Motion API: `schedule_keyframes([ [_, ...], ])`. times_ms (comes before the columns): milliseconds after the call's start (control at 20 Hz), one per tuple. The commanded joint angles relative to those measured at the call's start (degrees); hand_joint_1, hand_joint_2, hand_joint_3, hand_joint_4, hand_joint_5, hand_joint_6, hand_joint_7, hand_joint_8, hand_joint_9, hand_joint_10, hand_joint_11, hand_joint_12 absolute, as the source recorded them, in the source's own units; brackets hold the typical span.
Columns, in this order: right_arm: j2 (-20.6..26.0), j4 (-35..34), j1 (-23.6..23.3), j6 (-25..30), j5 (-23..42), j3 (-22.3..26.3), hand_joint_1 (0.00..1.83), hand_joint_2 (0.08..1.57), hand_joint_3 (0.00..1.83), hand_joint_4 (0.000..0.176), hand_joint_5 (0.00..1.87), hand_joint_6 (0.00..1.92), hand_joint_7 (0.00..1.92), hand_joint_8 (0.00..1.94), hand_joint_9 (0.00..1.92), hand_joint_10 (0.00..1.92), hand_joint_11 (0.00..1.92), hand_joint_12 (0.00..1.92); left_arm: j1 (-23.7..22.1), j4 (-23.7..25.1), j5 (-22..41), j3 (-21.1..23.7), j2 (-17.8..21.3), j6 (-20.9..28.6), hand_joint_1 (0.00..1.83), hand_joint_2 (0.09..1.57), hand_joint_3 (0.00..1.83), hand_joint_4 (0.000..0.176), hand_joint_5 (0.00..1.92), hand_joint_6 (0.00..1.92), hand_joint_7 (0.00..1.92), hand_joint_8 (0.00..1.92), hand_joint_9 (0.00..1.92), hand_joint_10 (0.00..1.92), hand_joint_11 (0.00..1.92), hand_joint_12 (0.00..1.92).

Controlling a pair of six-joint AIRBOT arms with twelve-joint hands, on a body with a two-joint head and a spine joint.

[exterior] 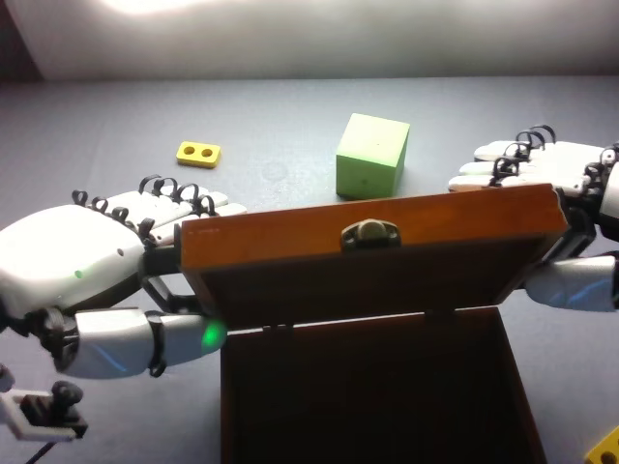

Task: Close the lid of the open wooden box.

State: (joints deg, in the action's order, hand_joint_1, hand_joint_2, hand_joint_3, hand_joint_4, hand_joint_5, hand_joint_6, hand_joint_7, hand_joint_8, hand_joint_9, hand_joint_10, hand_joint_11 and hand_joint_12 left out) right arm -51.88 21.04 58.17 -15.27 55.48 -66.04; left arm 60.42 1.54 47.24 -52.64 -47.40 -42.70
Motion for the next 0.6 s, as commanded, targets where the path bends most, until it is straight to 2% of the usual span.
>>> schedule_keyframes([
  [0,0.9,-2.3,0.1,0.2,7.7,0.8,0.00,1.35,0.01,0.000,0.11,0.00,0.06,0.00,0.00,0.00,0.00,0.00,-0.1,-0.7,8.6,0.7,0.8,0.4,0.00,1.26,0.00,0.000,0.02,0.00,0.00,0.00,0.01,0.00,0.07,0.02],
  [150,2.5,-2.3,1.7,0.2,8.9,2.3,0.14,1.33,0.00,0.000,0.08,0.00,0.03,0.00,0.00,0.00,0.00,0.00,2.0,-1.1,11.9,2.4,2.4,0.5,0.01,1.28,0.00,0.000,0.01,0.00,0.00,0.00,0.00,0.00,0.04,0.01],
  [250,2.6,-2.3,2.2,0.2,9.0,2.5,0.22,1.31,0.00,0.000,0.06,0.00,0.02,0.00,0.00,0.00,0.00,0.00,4.2,-2.1,14.3,3.5,3.0,0.8,0.13,1.30,0.01,0.000,0.02,0.00,0.00,0.00,0.00,0.00,0.08,0.02],
  [550,2.6,-2.3,2.8,0.2,9.2,3.3,0.27,1.29,0.00,0.000,0.06,0.00,0.02,0.00,0.00,0.00,0.00,0.00,13.2,-7.0,21.3,5.9,3.3,1.8,0.23,1.31,0.00,0.000,0.04,0.00,0.00,0.00,0.03,0.00,0.11,0.04],
])
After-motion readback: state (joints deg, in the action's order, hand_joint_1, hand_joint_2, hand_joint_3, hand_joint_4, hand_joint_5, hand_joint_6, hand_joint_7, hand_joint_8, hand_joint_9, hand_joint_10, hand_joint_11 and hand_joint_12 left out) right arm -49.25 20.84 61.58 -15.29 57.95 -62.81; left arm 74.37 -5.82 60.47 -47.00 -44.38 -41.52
